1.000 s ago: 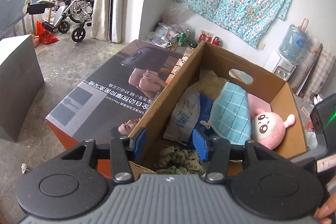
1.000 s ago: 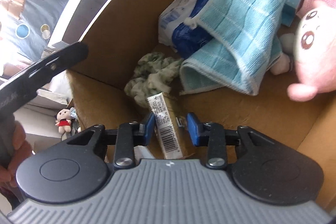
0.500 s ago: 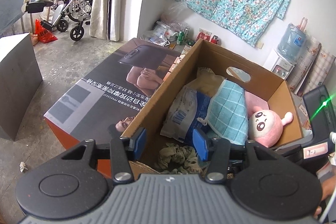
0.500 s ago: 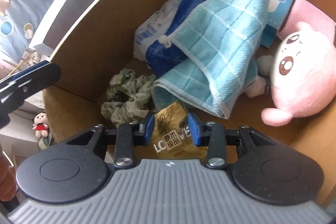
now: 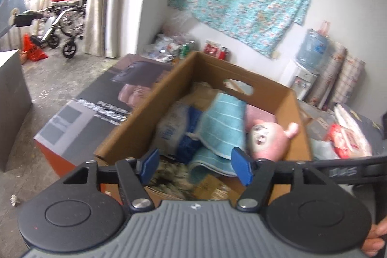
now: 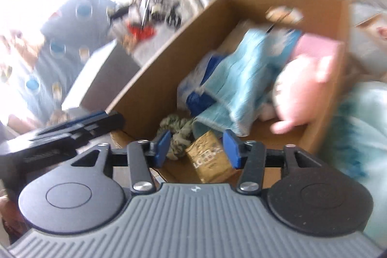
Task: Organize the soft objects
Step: 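Grasp the orange-striped towel with the left gripper while the right gripper approaches a white cup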
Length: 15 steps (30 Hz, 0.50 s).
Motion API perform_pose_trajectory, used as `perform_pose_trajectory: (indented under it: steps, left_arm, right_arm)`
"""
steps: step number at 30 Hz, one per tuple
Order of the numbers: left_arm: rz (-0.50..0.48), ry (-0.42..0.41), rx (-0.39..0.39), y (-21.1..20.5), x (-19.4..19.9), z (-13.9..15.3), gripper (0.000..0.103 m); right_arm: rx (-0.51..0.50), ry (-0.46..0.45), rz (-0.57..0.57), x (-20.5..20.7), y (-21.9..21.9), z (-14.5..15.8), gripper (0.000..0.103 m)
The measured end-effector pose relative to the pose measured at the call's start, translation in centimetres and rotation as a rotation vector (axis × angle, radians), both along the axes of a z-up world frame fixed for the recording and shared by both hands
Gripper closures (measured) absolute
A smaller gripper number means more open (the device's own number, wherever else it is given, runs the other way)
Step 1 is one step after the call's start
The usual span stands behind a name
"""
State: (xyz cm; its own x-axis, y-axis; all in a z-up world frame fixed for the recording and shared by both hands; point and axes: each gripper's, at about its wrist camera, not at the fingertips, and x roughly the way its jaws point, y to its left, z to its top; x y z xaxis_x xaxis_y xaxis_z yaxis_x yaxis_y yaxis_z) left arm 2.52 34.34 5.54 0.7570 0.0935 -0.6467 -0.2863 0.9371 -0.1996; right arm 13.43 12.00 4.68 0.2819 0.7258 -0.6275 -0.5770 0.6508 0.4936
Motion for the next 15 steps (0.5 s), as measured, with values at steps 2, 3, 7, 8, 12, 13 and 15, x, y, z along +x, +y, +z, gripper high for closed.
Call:
perform_pose_trajectory:
  steps: [2,3,7,8,12,13,15]
  left_arm:
    - [-0.041,-0.01,0.0,-1.6,-0.1,0.3,0.03]
    - [-0.066,-0.017,0.002,-2.7,-0.3,0.4,0.029]
    - [-0.177,-0.044,0.006,-7.0,-0.8,0.6,0.025]
    - [-0.209,-0.049,0.006,-8.3,-0.8,0.6,0.024]
    - [-0.339,-0.067,0.025,-13.7,-0.5,0.2,0.024]
    - [-0.374,-0.067,0.034,-15.2,-0.5,-0.1,0.024]
    - [-0.456,-0.064,0.061,-18.3,-0.2,-0.6,0.024]
  right_arm:
    - [0.037,-0.02,-0.065,-1.1,-3.6,0.7,0.048]
    - [0.047,-0.03,-0.094,-1.6,-5.3,1.0,0.047]
    - [0.071,-0.047,-0.227,-3.4,-12.7,1.2,0.045]
    - [0.069,-0.051,-0.256,-3.9,-14.6,1.2,0.045]
    - [0.034,-0.067,-0.363,-5.4,-21.4,1.0,0.044]
    - [0.019,-0.07,-0.387,-5.6,-22.9,0.9,0.043]
    - [-0.016,-0.073,-0.425,-5.7,-25.6,0.4,0.042]
